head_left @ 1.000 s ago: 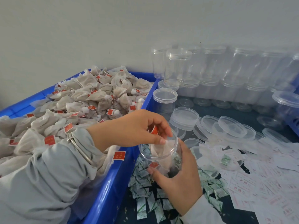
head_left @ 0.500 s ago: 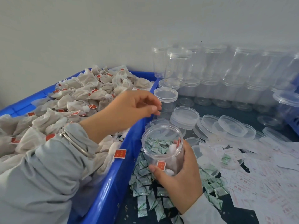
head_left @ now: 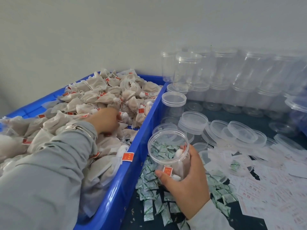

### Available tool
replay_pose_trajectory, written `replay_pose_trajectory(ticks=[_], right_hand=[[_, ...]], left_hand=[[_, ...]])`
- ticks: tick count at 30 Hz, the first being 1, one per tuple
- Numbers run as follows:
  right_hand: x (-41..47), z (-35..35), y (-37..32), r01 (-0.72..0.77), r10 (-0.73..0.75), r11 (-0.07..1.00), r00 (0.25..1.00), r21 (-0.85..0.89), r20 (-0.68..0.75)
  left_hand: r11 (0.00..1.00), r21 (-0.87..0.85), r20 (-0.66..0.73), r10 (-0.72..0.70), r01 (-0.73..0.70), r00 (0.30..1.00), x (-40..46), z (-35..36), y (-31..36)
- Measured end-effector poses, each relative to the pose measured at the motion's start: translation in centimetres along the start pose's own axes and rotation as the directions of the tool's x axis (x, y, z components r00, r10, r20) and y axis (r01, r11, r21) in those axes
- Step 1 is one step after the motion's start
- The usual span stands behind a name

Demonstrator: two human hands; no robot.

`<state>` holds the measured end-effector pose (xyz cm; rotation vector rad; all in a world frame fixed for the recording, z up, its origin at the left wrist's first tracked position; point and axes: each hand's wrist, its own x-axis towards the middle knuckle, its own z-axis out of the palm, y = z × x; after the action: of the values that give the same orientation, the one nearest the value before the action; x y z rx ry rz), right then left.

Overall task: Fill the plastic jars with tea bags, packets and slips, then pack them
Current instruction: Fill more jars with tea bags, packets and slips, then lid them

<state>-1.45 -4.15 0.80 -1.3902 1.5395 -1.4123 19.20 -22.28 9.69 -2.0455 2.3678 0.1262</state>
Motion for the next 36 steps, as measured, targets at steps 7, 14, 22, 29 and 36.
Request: replay_pose_trajectory(ticks=[7,14,22,29,36], right_hand=[[0.2,-0.1,-0.2,0.001,-0.001,1.0,1.0,-0.015,0.014],[0.1,-0.2,-0.2,0.003,-0.003,1.0,1.0,-0.013,0.008],[0.2,-0.1,0.1,0.014,-0.014,0.999,1.0,-0.042,-0.007],[0.2,0.0,0.2,0.012,-0.013,0.999,1.0,-0.039,-0.005],[0.3,0.0,0.2,0.009,-0.009,1.0,1.0,-0.014,0.011]], left_hand=[[0.978,0.199,0.15,-0.099,0.068,0.984,0.1,0.9,0.7],[0.974,0.206,0.103,-0.122,0.099,0.987,0.4,0.7,0.3],[0.96,-0.276,-0.063,-0.06,0.04,0.996,0.0,-0.7,0.1],[0.522,-0.85,-0.053,0.057,-0.075,0.997,-1.4,-2.7,2.8],[0.269,-0.938,-0.095,0.403,-0.217,0.91,-5.0,-4.5,5.2]])
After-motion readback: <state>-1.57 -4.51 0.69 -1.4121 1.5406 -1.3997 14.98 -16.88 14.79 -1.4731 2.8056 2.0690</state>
